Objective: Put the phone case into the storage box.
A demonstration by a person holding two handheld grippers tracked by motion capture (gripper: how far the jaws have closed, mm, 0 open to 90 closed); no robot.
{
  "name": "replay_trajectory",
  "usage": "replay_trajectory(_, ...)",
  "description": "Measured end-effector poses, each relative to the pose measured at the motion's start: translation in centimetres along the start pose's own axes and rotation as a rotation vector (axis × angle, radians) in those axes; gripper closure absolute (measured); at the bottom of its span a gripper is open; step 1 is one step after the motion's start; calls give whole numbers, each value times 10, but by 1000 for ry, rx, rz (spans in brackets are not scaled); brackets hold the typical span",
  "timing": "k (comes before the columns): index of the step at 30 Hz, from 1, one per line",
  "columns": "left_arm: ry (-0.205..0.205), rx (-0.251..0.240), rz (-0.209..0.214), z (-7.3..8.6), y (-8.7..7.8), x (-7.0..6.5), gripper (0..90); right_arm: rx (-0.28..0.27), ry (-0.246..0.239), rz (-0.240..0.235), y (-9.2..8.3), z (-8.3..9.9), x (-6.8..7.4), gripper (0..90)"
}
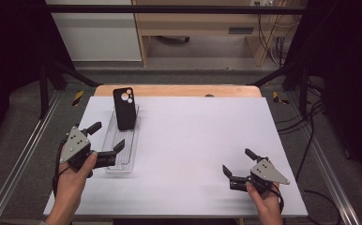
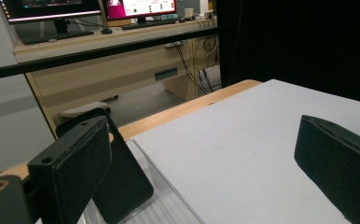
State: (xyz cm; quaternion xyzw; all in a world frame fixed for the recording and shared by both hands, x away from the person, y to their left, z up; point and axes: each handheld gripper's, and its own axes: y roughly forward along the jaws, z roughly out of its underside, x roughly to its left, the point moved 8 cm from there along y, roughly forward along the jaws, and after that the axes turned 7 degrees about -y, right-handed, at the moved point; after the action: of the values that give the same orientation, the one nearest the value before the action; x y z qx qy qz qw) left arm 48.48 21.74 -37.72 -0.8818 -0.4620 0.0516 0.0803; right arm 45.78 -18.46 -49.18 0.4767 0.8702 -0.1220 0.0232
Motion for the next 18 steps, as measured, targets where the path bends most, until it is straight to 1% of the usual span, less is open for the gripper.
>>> replay_trajectory(4, -3, -1, -5, 3, -4, 4, 32, 0, -1, -1, 0, 0, 0, 20)
replay_trajectory(10, -25, -3, -13, 13, -9, 9, 28, 2, 0, -3, 0, 0, 1, 20)
replay_trajectory(12, -44, -7, -10, 15, -11, 11, 25, 2, -2, -5, 0, 0, 1, 23)
replay_trajectory(14, -51, -12, -22, 16, -13, 14, 25, 3, -2, -7, 1, 0, 1, 23)
replay_trajectory(18, -51, -19, -37, 16, -17, 20, 25, 7, -4, -7, 1, 0, 1, 23)
